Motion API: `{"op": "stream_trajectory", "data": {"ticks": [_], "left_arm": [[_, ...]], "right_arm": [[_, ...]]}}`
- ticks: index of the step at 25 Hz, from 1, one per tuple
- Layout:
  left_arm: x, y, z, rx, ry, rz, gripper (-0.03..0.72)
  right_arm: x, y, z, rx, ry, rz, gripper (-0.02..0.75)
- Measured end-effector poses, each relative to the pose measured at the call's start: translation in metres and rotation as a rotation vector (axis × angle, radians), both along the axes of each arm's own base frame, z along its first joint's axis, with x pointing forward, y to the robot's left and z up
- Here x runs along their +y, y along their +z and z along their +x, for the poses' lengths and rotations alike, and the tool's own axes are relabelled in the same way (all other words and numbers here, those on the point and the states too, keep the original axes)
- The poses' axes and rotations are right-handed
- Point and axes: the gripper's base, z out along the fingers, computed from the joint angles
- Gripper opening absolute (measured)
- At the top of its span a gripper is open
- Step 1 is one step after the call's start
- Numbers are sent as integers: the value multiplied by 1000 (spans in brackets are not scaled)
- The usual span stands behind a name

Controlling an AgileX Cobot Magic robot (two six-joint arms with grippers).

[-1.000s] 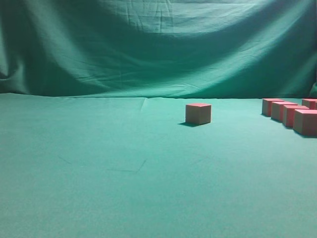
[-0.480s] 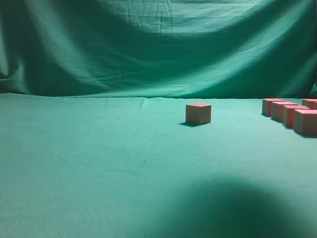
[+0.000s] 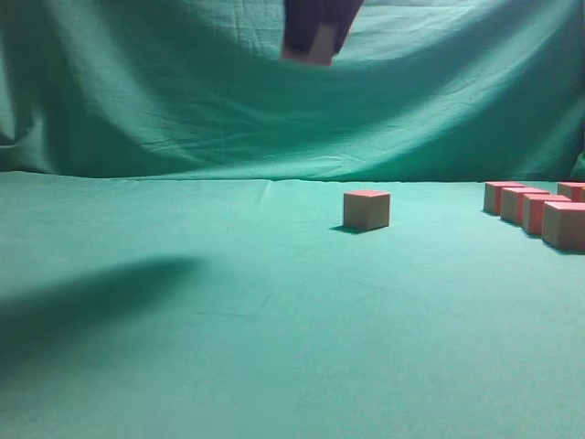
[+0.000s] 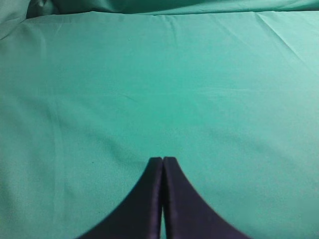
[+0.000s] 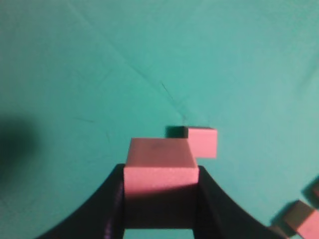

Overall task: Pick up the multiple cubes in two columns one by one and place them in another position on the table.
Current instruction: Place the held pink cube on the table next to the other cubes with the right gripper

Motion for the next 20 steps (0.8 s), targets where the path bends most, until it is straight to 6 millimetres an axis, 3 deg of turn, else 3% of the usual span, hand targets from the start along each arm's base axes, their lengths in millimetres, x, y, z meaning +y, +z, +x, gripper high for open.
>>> {"op": "stream_trajectory", "data": {"ticks": [5,10,16,20], "left_arm": [[0,0,0,0,0,0,0],[0,0,0,0,0,0,0],[0,0,0,0,0,0,0],[0,0,0,0,0,0,0]], "right_arm": [[26,-44,24,42,53,-47,268],[36,-83,43,57,122,-121,268],[38,-108,50,62,258,-204,268],[35,-115,54,52,305,-250,268]]}}
